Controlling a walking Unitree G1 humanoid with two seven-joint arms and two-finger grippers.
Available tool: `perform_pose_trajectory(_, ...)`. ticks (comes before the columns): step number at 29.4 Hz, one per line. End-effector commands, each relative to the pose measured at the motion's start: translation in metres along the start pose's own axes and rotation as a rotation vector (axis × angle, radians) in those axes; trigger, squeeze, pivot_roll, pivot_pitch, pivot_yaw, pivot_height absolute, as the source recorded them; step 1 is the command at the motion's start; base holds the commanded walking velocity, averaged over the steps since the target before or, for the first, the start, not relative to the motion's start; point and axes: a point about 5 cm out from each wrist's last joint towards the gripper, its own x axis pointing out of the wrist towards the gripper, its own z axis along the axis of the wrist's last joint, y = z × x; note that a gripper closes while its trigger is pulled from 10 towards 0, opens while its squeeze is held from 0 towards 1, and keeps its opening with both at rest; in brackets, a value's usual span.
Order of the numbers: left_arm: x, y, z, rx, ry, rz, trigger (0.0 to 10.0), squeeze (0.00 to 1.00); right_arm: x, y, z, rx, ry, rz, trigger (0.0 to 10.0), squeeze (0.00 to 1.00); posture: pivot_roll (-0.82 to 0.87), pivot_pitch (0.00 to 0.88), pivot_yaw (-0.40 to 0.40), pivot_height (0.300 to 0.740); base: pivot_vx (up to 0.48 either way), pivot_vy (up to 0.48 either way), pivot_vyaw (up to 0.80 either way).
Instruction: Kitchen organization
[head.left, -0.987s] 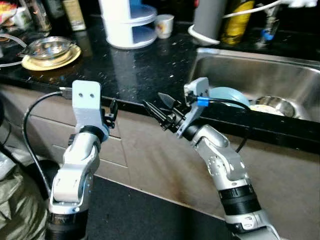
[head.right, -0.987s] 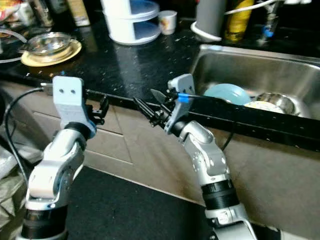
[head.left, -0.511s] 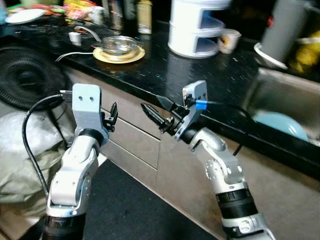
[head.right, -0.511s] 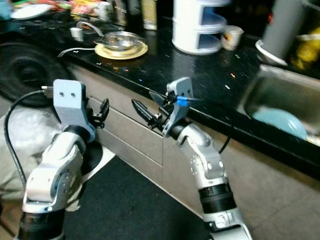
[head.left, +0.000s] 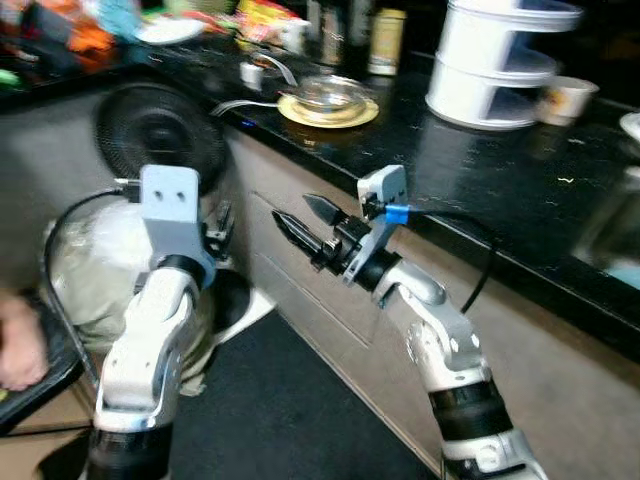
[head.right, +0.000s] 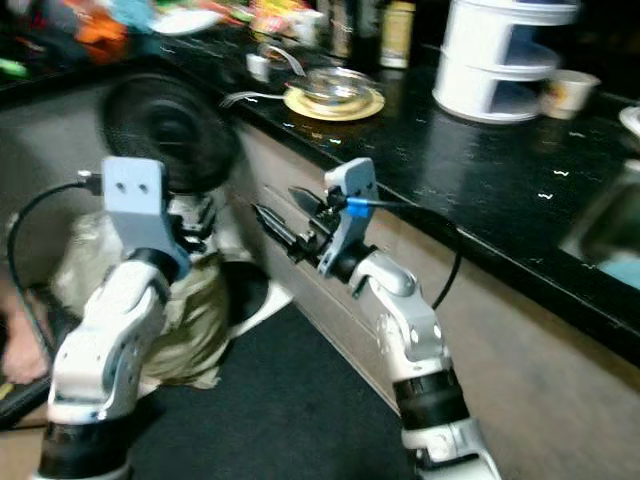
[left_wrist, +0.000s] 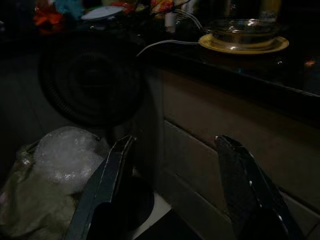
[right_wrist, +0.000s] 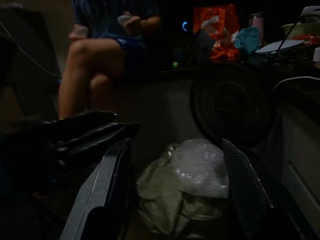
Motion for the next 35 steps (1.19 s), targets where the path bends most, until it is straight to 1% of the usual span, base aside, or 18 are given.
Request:
perform_pose_trajectory(1, 0.000, 0.002, 0.000, -0.001, -0.003, 0.005, 10.0, 0.00, 0.002, 0.001, 0.000, -0.008, -0.010, -0.005, 10.0, 0.00, 0.05, 0.000, -0.024, 0.740, 0.000, 0.000, 0.63)
perform_pose_trajectory(3, -0.001, 0.002, 0.002, 0.006, -0.008, 0.006, 10.0, 0.00, 0.002, -0.002, 0.001, -0.011, -0.009, -0.041, 10.0, 0.00, 0.05, 0.000, -0.024, 0.740, 0.000, 0.000, 0.00)
perform_pose_trajectory(6, -0.001, 0.004, 0.003, -0.006, -0.016, 0.004, 10.0, 0.00, 0.003, -0.004, 0.001, -0.015, -0.009, -0.049, 10.0, 0.00, 0.05, 0.000, -0.022, 0.740, 0.000, 0.000, 0.00)
perform_pose_trajectory(12, -0.002, 0.007, 0.005, -0.005, -0.028, 0.019, 10.0, 0.00, 0.003, -0.009, 0.005, -0.026, -0.017, -0.062, 10.0, 0.00, 0.06, 0.000, -0.022, 0.740, 0.426, 0.000, 0.00)
perform_pose_trajectory(18, -0.002, 0.007, 0.006, -0.002, -0.030, 0.019, 10.0, 0.00, 0.003, -0.007, 0.006, -0.056, -0.023, -0.045, 10.0, 0.00, 0.06, 0.000, -0.022, 0.740, 0.444, 0.000, 0.00)
perform_pose_trajectory(22, -0.001, 0.006, 0.007, 0.002, -0.033, 0.015, 10.0, 0.00, 0.002, -0.002, 0.008, -0.082, -0.026, -0.003, 10.0, 0.00, 0.06, 0.000, -0.020, 0.740, 0.442, 0.000, 0.70)
perform_pose_trajectory(32, -0.001, 0.006, 0.007, 0.005, -0.032, 0.010, 10.0, 0.00, 0.004, -0.001, 0.011, -0.068, -0.048, 0.007, 10.0, 0.00, 0.06, 0.000, -0.023, 0.740, 0.440, 0.000, 0.79)
perform_pose_trajectory(35, -0.001, 0.005, 0.007, 0.004, -0.031, 0.009, 10.0, 0.00, 0.005, -0.002, 0.011, -0.060, -0.053, 0.002, 10.0, 0.00, 0.06, 0.000, -0.023, 0.740, 0.431, 0.000, 0.00)
